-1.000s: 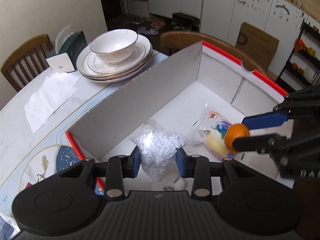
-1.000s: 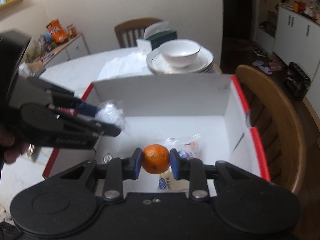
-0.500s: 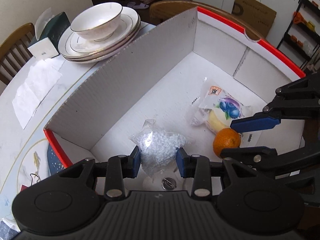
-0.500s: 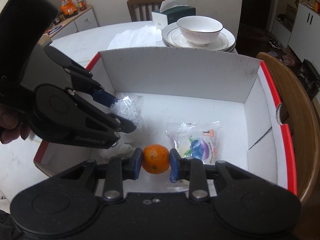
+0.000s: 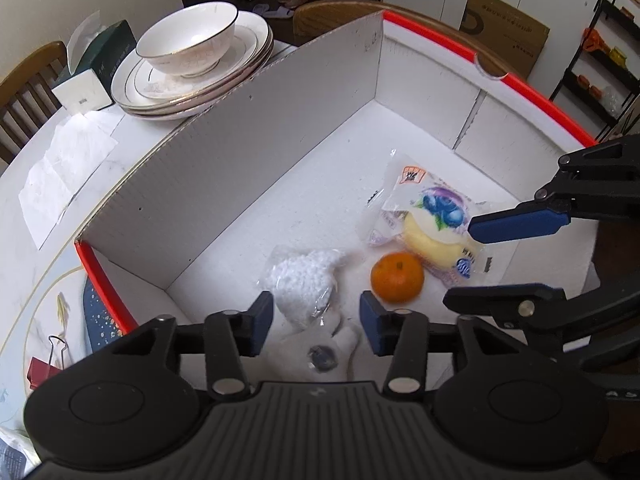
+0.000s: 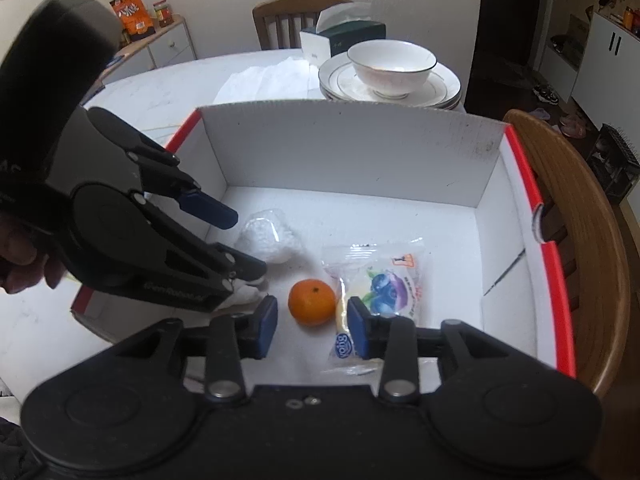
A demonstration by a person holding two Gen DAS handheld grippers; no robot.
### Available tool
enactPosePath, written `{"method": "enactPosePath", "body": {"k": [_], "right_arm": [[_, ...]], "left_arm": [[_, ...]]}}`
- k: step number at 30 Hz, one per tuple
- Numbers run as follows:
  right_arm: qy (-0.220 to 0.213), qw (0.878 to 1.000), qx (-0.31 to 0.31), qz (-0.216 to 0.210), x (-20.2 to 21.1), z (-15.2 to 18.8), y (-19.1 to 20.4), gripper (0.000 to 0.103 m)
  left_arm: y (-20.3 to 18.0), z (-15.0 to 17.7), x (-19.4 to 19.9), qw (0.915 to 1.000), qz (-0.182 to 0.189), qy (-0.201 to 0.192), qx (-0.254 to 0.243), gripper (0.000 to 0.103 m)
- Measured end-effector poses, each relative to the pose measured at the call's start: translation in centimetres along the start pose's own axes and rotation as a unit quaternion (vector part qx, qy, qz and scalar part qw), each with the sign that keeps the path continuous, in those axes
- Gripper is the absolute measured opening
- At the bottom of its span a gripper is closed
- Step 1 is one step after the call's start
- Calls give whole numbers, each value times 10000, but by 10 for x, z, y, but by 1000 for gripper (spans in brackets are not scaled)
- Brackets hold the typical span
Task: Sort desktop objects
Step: 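Open the right tool to drop the orange while the left tool releases the bead bag, then withdraw both tools from the box back over the table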
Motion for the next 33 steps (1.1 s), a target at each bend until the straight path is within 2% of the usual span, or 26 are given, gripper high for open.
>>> {"method": "enactPosePath", "body": {"k": [3,5,7,11,13,17,19,21,26,29,33], "right_arm": [[-126,9999,20,-34,9,0,0,42],[-206,9998,19,-51,15,0,0,46],[-320,9995,-2,-73,21,-1,-1,59],[-557,9984,-1,-108,33,-4,0,63],[-649,9979,-14,-73,37,-5,1,69],[-761,9971,-33,-70,44,-10,7,75],[-808,9967,-85,-64,48,-12,10,82],[-865,9961,-143,-32,52,-13,13,85],[-965,9950,-245,90,52,-18,27,92],[-1091,9935,-299,145,54,-20,41,96],[-1184,9917,-392,304,50,-22,59,96]], "left_arm": [[-2,0,7,9999,23,-153,33,61],[-2,0,12,9996,33,-263,65,61],[-1,0,19,9992,19,-384,105,63],[2,0,37,9979,-3,-633,152,64],[5,0,51,9968,-37,-795,114,64],[21,7,86,9932,-68,-1155,133,72],[31,13,104,9906,-52,-1352,210,74],[41,21,119,9878,-37,-1526,309,79],[65,56,144,9829,48,-1745,587,82],[86,85,157,9783,19,-1844,947,82],[128,124,171,9669,-182,-1949,1636,86]]}}
Point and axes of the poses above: each gripper's, at about its wrist camera, not at the fingertips, and x roughly against the way its jaws point, y to its left, z to its underside, the point moved 5 cm from there along -x, roughly the way its jaws point, and after that the axes turned 9 degrees about -y, right-handed, at the moved point
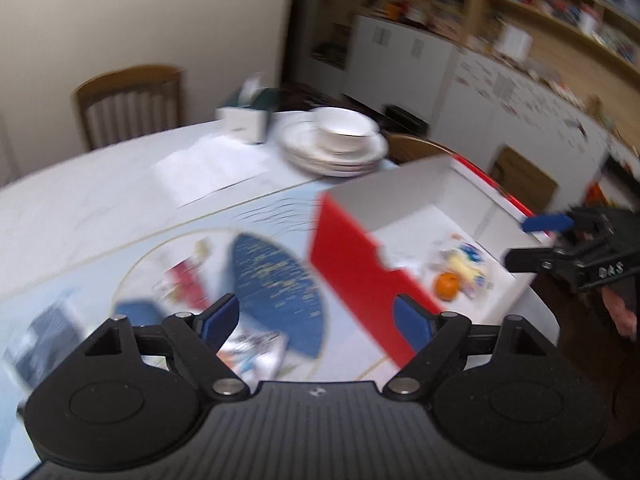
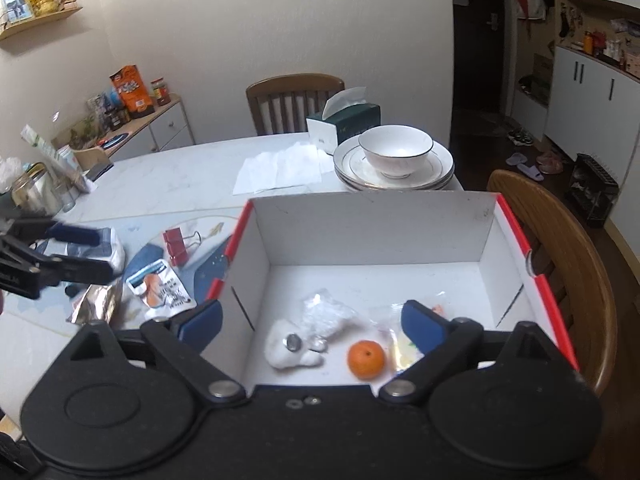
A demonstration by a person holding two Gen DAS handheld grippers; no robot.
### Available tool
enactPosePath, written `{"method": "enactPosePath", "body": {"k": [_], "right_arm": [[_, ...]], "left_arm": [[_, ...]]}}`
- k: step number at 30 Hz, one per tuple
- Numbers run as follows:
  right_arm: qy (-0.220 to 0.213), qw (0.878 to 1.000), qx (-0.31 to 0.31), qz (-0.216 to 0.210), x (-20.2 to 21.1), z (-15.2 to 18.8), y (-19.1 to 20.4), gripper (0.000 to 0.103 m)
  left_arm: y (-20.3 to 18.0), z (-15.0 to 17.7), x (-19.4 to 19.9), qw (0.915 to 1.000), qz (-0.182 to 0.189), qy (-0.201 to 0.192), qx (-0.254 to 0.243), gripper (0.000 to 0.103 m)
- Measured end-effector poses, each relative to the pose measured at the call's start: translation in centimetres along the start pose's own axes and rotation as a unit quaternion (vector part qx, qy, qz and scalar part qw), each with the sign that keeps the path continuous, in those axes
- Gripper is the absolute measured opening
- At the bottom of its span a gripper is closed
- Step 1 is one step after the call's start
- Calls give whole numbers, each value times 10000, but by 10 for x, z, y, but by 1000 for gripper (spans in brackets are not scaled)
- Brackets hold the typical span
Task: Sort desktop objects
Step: 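Withdraw both tools from the box back over the table, then grasp the blue-labelled oil bottle with the left tool while the right tool grasps the gold snack bag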
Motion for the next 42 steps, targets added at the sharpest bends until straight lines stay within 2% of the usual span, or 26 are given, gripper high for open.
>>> {"method": "enactPosePath", "body": {"k": [3,4,8,16,25,33,37,42], "right_arm": [[-66,9999,-70,119,-2,0,18,96],[-104,9998,-62,126,-3,-1,26,96],[-223,9996,74,124,-11,-5,65,96],[-274,9989,373,-50,-35,-6,148,96],[-83,9989,437,-134,-66,10,208,96],[256,9971,636,-330,-99,34,254,96],[368,9961,732,-335,-114,43,273,96],[561,9947,814,-296,-131,55,285,93]], "left_arm": [[37,10,14,9992,-232,-42,321,93],[48,13,19,9987,-332,-69,392,102],[89,26,37,9965,-607,-193,533,103],[145,57,66,9944,-1005,-221,223,103],[173,82,70,9949,-991,5,166,103],[198,100,63,9935,-1133,85,94,103],[212,108,57,9924,-1225,66,91,103],[228,115,48,9931,-1168,146,18,103]]}}
Point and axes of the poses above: each gripper's, at about its wrist camera, not at the fingertips, and x roughly against the way its jaws point, y to its left, z to its underside, the point moved 5 cm from there along -x, roughly the way its jaws point, and after that the axes turned 9 degrees about -y, right-handed, at the moved point
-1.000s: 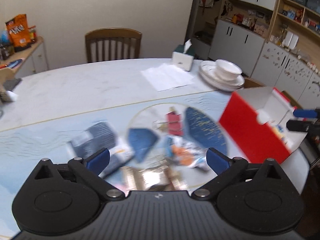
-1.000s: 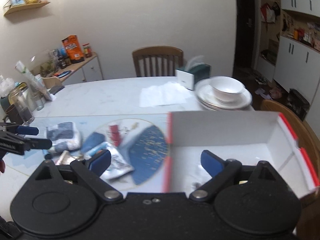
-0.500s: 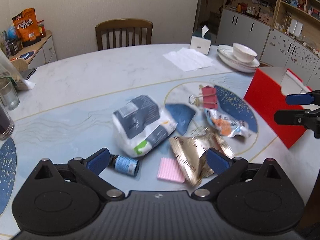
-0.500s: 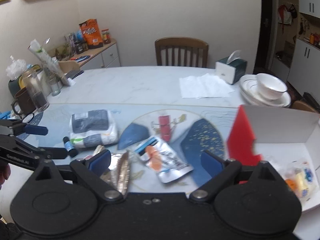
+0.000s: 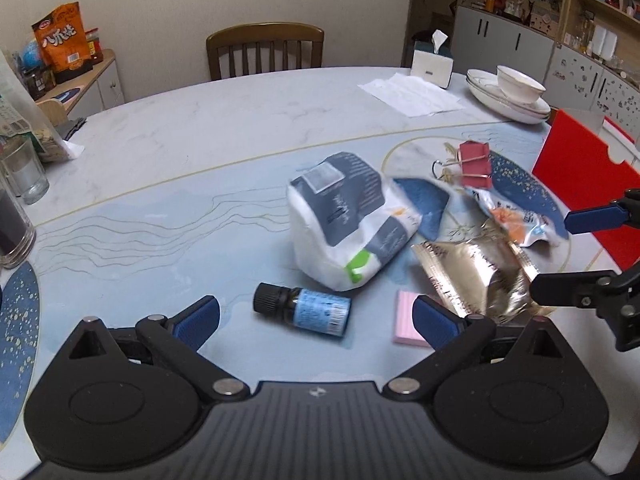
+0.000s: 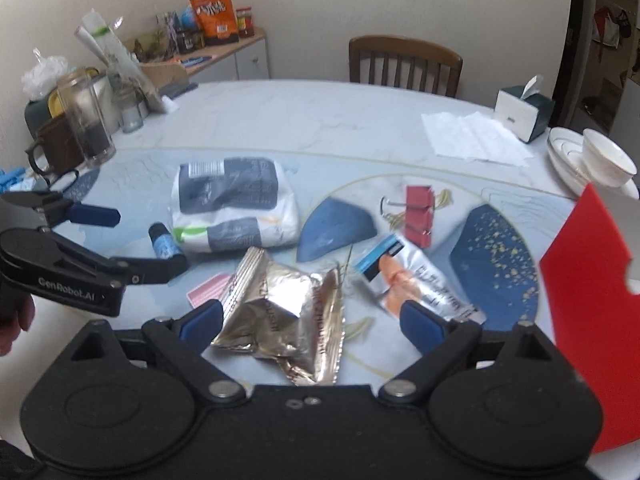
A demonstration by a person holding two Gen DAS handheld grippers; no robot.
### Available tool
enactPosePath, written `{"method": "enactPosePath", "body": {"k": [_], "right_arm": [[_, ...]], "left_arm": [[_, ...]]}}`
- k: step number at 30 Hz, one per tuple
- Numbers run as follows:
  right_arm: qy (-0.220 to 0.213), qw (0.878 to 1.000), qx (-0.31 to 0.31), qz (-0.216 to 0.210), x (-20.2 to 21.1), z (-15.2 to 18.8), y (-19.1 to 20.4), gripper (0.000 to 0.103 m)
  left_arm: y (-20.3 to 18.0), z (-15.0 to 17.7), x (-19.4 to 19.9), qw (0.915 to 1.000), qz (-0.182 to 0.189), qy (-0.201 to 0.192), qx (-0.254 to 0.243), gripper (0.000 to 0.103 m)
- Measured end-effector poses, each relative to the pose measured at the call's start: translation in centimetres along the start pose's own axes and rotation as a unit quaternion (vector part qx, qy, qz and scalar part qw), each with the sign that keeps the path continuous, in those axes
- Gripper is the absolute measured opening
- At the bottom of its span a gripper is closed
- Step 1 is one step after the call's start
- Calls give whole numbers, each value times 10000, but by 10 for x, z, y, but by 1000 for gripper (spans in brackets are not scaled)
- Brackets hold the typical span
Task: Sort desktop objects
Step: 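Grasp the blue-labelled oil bottle with the left tool while the right tool grasps the gold snack bag, then carry the oil bottle with the left tool and the gold bag with the right tool toward the box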
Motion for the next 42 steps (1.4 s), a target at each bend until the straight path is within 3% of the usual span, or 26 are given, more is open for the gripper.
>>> {"method": "enactPosePath", "body": {"k": [11,16,24,33,42], "right_arm": [[252,9985,-474,124,-36,0,5,93],[444,9974,-564,116,-47,3,7,79],[513,9964,-678,-43,-48,4,8,65],[478,9954,-792,-240,-39,3,5,52],[422,9951,-830,-327,-19,10,-5,48]], "left_arm": [[10,8,-21,9990,179,175,-378,100],[14,10,-25,9988,219,260,-340,85],[11,11,-25,9985,279,248,-409,61],[7,13,-21,9987,200,277,-369,60],[-11,22,-4,9991,211,313,-201,60]]}}
Point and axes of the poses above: each gripper's, at about its wrist camera, not at the fingertips, and x roughly against the way its jaws point, y to its left, z to its underside, the point moved 5 cm from there along -x, roughly the way its jaws point, and after that the axes turned 9 degrees about -y, right-handed, at the moved point
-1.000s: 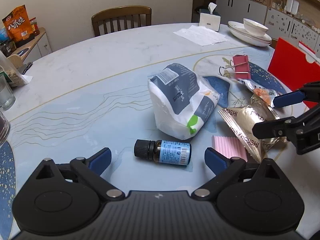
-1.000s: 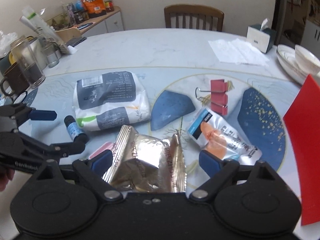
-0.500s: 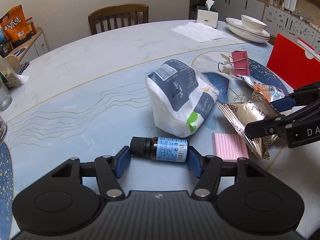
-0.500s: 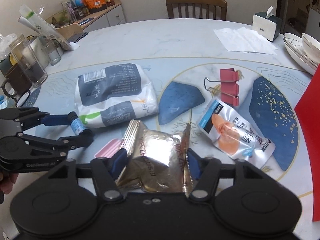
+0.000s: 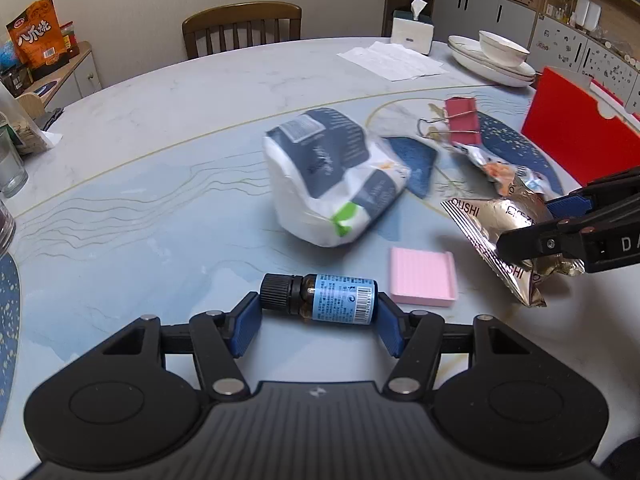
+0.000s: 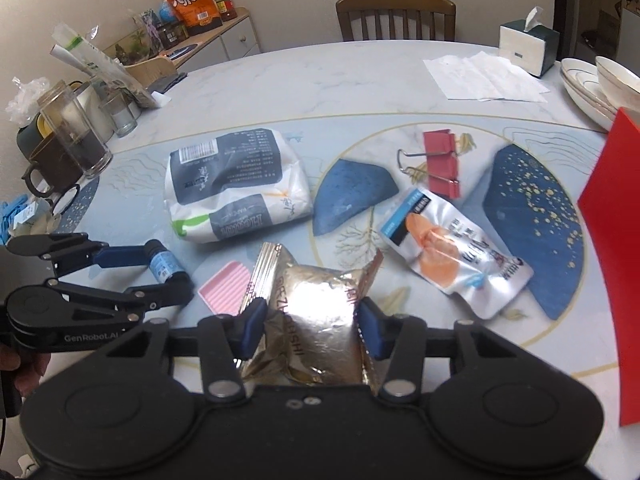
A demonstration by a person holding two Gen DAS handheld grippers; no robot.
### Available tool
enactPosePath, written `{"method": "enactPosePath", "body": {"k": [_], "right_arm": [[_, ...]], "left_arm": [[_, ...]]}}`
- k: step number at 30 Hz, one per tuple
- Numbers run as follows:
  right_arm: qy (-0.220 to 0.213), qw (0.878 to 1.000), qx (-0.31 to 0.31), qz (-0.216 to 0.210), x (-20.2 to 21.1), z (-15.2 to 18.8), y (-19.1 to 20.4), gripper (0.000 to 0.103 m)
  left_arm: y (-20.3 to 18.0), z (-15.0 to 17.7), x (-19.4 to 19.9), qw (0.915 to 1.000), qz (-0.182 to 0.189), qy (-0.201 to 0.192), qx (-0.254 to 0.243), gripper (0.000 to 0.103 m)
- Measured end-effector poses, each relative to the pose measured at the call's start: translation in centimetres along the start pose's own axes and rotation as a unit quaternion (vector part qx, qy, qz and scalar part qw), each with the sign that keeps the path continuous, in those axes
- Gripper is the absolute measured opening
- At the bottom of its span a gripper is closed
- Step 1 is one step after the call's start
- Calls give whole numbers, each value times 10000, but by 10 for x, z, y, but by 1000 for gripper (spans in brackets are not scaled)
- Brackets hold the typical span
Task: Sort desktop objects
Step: 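Carry the oil bottle with the left tool and the gold bag with the right tool toward the box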
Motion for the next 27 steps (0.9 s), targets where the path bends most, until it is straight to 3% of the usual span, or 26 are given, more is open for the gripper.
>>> {"method": "enactPosePath", "body": {"k": [12,27], "right_arm": [[-216,9994,-271,-75,55,5,-42,48],[-818,9955,-470,-22,150,-16,-117,48]], "left_arm": [[-54,-15,27,9999,101,-140,-10,60],[-171,-85,39,9957,492,-657,-420,60]]}}
Point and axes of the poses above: each gripper's, at about its wrist camera, not at the fingertips, and x roughly against the way its jaws point, y to its left, z to its underside, the point moved 5 cm from there along -x, roughly the way its jaws point, and after that the axes turned 9 degrees about -y, right-handed, at the moved point
